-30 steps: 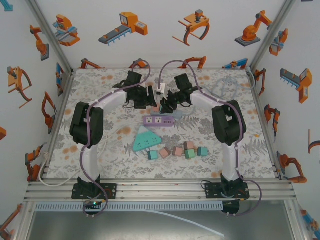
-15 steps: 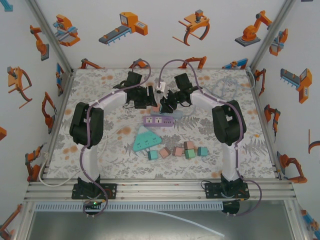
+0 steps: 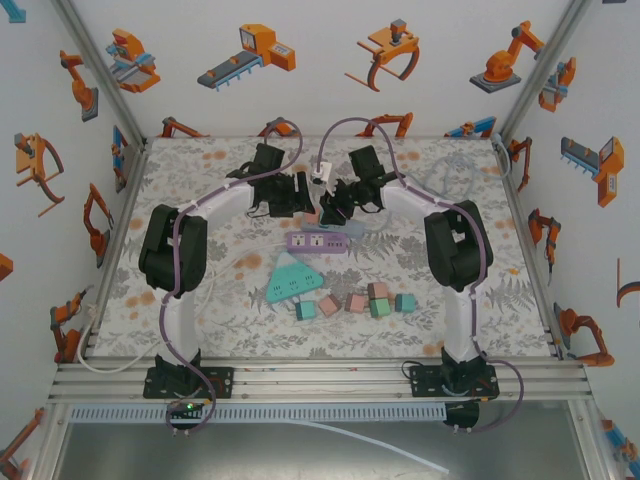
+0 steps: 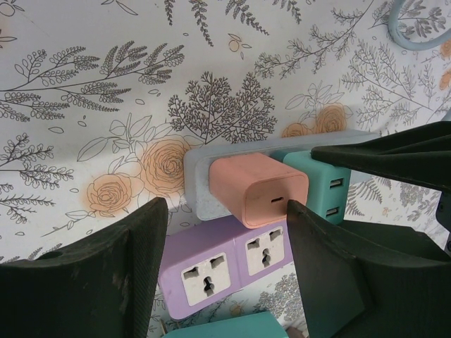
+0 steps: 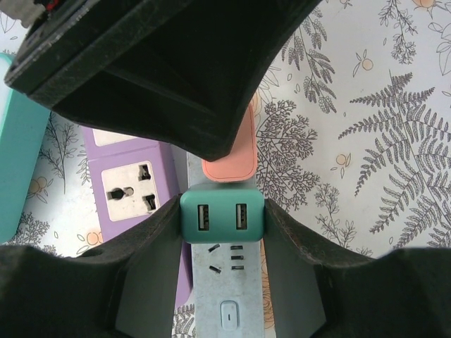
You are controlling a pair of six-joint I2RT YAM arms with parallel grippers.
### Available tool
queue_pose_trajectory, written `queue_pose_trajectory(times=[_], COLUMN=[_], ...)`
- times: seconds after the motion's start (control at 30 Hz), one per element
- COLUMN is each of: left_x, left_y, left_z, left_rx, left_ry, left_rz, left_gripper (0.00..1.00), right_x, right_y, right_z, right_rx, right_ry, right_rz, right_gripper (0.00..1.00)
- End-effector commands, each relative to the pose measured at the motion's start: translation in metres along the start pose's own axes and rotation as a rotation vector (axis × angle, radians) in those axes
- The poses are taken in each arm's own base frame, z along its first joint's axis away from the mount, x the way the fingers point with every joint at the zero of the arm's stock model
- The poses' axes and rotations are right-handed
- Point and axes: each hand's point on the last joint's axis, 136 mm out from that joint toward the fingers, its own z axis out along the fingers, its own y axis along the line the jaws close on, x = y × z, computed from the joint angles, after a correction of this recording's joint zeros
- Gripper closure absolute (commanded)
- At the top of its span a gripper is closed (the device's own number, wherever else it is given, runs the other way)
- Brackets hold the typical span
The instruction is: Pull the plug off the socket
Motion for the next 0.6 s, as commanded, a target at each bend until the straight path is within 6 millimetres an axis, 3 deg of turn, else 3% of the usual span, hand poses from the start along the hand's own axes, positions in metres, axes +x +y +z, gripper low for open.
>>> queue_pose_trajectory(times=[0.0,0.47,0.57], left_x=[0.086,0.086,0.085], left_y=[0.076,0.077,0.075], left_z=[0.027,0.025,0.024], left_rx=[-0.277,-0.282,-0.275], left_ry=[0.252,0.254,0.250], left_rz=[0.041,0.043,0.046], left_gripper=[0.37,0.37,0.37], right_x=[-0.086,-0.091,-0.084], right_y=[-0.008,0.003,0.002], right_z=[-0.056,-0.075,-0.077], right_rx=[0.094,0.128,0.156], right_ry=[-0.198,-0.214,-0.206], right_rz=[-0.148,-0.162,-0.162], right_gripper=[1.00,1.00,1.00])
